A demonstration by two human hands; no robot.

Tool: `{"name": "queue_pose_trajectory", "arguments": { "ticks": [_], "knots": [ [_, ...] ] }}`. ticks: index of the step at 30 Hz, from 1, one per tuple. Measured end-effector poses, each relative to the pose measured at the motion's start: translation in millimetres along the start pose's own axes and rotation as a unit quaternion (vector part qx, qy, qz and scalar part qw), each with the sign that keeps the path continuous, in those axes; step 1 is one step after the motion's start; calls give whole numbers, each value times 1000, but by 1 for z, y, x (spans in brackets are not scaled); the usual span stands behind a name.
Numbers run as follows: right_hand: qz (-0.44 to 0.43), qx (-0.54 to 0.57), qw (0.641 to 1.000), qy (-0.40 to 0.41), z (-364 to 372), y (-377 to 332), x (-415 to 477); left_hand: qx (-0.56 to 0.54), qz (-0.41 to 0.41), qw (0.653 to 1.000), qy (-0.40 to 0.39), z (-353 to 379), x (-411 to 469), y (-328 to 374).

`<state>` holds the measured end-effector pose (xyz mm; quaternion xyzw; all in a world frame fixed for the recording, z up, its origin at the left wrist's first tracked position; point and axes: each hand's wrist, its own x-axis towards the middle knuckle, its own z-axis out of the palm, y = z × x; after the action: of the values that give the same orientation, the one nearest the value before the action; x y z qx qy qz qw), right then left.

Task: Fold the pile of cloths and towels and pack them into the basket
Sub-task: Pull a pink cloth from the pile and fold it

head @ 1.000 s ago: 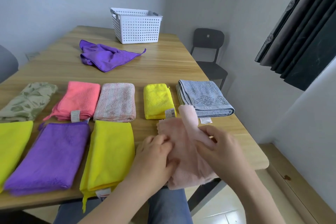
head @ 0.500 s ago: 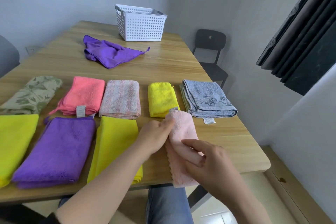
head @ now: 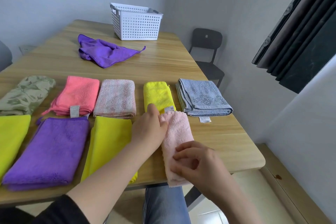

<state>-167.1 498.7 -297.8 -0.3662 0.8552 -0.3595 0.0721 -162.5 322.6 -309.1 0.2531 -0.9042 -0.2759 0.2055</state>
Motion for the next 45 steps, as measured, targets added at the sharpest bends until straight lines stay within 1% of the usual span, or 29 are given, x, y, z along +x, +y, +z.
{"name": "queue_pose_trajectory", "arguments": {
  "ticks": [1, 3, 4, 5, 6, 7, 8, 10, 13, 17, 19, 21, 24, 27, 33, 35, 38, 42, 45],
  "knots": [
    [-4, -2, 1000, 2, 1, 1, 1, -2, 39, 999, 36, 1, -3, -1],
    [-7, 6, 1000, 6, 0, 4, 3, -17, 143, 985, 90, 2, -6, -1],
    [-8, 15, 1000, 6, -1, 4, 3, -19, 184, 978, 93, 1, -8, -1],
    [-6, 26, 1000, 6, -3, 5, 3, -16, 215, 974, 75, 3, -9, 0],
    [-3, 36, 999, 7, -6, 5, 3, -10, 229, 972, 41, 5, -10, 0],
    [1, 42, 999, 4, -7, 6, 2, 3, 224, 975, -5, 6, -12, 1],
    [5, 43, 999, 0, -8, 7, 1, 26, 202, 977, -57, 9, -14, 0],
    [16, 32, 999, -17, -7, 10, -2, 89, 151, 975, -133, 18, -15, -4],
    [29, 33, 999, -25, -5, 17, -5, 143, 124, 966, -174, 23, -18, -3],
    [19, 25, 1000, 1, -10, 27, -1, 137, 130, 963, -193, 16, -17, -3],
    [13, 11, 1000, 1, -10, 31, 4, 97, 128, 969, -187, 10, -16, -4],
    [10, -17, 999, -25, -4, 32, 9, 70, 105, 980, -152, 2, -18, -6],
    [3, -42, 997, -61, 9, 26, 15, 62, 64, 991, -100, -15, -23, -11],
    [-7, -40, 997, -60, 22, 18, 15, 64, 38, 995, -63, -30, -27, -22],
    [-28, -44, 997, -62, 39, 2, 22, 36, 50, 998, -4, -42, -32, -33],
    [-31, -44, 996, -66, 36, 0, 24, 39, 49, 998, 1, -47, -33, -36],
    [-30, -37, 998, -38, 19, -5, 27, 33, 52, 998, -7, -54, -32, -41],
    [-59, -35, 997, 35, -2, -20, 44, -20, 55, 998, 28, -65, -25, -41],
    [-83, -32, 995, 46, -8, -30, 59, -43, 33, 998, 28, -75, -17, -45]
  ]
}}
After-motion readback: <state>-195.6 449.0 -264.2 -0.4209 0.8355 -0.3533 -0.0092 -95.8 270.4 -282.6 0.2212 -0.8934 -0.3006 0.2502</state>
